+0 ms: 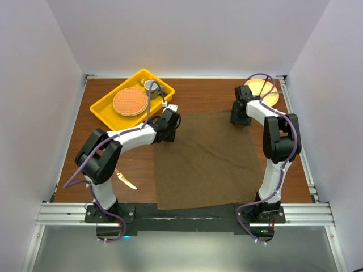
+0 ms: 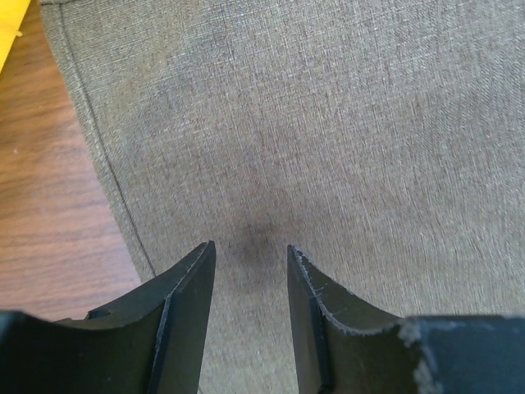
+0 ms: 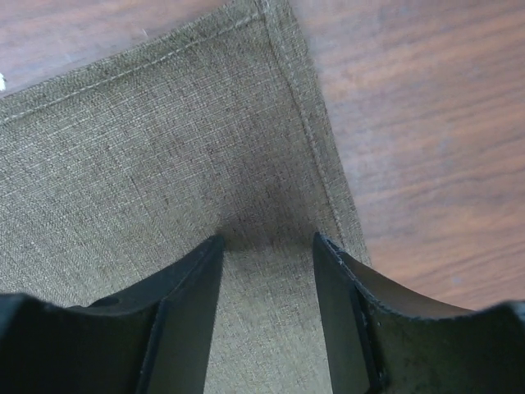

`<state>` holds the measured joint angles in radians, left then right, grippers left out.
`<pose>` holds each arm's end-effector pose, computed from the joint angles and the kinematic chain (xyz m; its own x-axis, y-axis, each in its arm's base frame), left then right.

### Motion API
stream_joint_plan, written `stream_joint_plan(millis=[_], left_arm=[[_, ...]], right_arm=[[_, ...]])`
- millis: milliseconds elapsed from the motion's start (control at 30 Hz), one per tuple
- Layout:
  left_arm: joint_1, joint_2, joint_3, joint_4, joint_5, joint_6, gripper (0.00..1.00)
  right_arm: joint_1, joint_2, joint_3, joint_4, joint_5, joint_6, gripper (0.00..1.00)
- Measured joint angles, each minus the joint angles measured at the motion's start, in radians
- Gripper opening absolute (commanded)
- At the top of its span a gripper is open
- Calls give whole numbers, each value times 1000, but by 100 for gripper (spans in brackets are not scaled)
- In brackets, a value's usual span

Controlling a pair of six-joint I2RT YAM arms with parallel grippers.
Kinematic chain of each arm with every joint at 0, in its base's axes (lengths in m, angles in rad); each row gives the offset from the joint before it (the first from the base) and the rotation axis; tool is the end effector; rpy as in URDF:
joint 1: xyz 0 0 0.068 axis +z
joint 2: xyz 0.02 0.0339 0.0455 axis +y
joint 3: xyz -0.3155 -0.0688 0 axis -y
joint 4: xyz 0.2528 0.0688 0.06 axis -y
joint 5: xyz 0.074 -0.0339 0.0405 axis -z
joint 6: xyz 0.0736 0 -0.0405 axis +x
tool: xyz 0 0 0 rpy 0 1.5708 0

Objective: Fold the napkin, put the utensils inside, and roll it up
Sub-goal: Flatten the napkin out

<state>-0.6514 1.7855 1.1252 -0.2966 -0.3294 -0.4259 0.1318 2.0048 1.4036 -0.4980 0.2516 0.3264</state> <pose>0.3376 -0.2275 0.1967 -0.7678 0.0938 -0.6338 0.1190 0.9929 0.0028 0.4595 0.0424 0.1768 -0.8414 0.2017 -0.5014 0.2688 0.9610 -0.0644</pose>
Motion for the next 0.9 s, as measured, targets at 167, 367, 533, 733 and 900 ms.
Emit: stream_joint_plan(millis=[167, 367, 533, 733, 900], left_arm=[[20, 52, 10, 19, 13, -2, 45], [53, 118, 63, 33, 30, -9, 48], [56, 127, 95, 24, 35, -8, 54], [47, 18, 94, -35, 95, -9, 62], [19, -354, 51, -75, 167, -30, 66]], right_arm=[[0, 33, 37, 16, 12, -10, 54], [0, 119, 153, 42, 58, -41, 56], [0, 130, 171, 55, 75, -68, 62], [63, 3, 56, -10, 136, -65, 73], [341, -332, -130, -78, 158, -22, 72]])
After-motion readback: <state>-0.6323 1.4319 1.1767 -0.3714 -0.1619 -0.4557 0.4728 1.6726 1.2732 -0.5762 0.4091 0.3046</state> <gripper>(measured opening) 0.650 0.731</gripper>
